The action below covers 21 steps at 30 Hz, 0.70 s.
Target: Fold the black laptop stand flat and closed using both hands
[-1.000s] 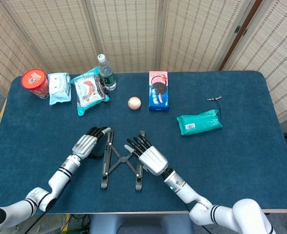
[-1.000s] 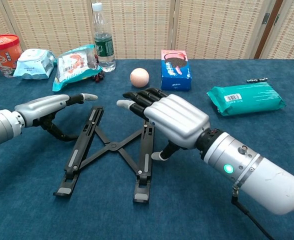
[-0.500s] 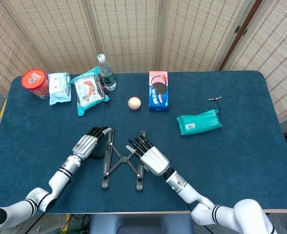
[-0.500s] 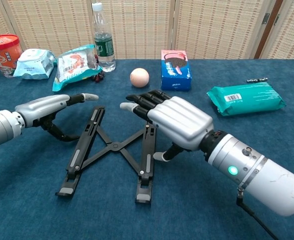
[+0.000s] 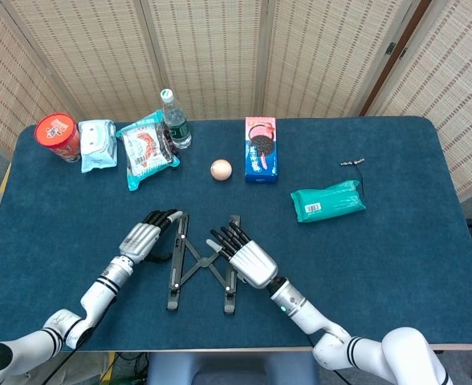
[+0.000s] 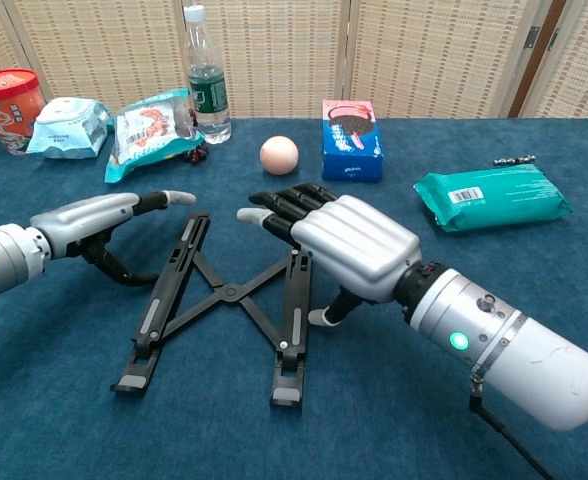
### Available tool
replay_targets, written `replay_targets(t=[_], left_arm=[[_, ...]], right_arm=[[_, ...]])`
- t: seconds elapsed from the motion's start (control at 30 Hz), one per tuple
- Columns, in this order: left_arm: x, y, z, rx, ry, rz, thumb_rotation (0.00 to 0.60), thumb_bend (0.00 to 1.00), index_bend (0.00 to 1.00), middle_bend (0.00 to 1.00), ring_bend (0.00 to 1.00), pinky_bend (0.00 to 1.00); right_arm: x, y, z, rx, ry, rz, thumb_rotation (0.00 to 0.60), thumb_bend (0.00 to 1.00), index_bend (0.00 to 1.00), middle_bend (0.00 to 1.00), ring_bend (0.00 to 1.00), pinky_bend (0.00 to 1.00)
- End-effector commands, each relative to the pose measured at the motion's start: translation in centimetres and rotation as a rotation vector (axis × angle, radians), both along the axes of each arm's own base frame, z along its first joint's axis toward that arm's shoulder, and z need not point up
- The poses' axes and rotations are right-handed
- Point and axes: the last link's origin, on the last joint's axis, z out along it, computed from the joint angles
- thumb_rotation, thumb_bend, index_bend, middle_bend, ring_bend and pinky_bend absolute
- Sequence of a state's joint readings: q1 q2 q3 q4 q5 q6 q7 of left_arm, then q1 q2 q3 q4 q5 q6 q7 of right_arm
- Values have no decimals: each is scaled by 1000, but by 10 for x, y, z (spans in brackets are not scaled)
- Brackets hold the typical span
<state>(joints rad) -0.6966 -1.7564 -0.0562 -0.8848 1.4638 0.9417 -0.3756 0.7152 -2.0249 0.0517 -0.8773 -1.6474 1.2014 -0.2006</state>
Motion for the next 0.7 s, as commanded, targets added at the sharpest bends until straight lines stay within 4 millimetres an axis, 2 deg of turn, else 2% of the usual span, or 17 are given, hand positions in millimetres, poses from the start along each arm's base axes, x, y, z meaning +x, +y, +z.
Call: replay_targets(t=[0.03, 0.7], left_arm=[[1, 0, -1, -1, -3, -2, 600, 261, 0, 50, 65, 0], [9, -4, -6, -15, -39, -7, 600, 262, 0, 47, 65, 0]], right_arm=[[4, -1, -2, -4, -6, 7, 600, 0, 0, 0, 0, 0], [20, -2, -15, -24, -20, 47, 600, 0, 0, 0, 0, 0]])
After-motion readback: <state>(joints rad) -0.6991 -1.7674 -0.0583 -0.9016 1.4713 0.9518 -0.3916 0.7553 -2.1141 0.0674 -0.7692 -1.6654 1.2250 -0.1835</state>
